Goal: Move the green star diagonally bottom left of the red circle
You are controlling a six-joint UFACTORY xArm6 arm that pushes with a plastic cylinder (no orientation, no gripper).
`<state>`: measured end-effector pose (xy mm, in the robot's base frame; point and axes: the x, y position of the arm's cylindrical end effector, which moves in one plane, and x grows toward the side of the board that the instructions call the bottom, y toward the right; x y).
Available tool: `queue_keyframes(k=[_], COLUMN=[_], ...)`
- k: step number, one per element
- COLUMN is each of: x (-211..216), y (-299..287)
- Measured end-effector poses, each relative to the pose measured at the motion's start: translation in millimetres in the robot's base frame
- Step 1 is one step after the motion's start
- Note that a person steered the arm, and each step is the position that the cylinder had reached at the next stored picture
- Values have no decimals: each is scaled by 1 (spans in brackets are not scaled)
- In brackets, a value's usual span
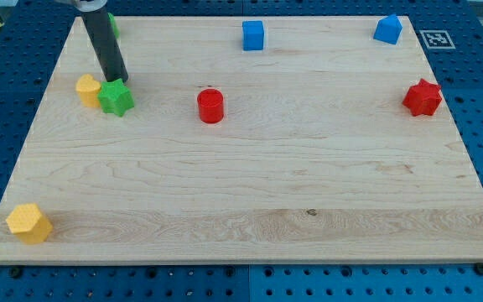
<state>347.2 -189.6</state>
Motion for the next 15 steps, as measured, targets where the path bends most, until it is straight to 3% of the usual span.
queue_keyframes(k=[2,5,9,12,15], x=[24,15,53,27,52], y=[21,-9,37,-2,2])
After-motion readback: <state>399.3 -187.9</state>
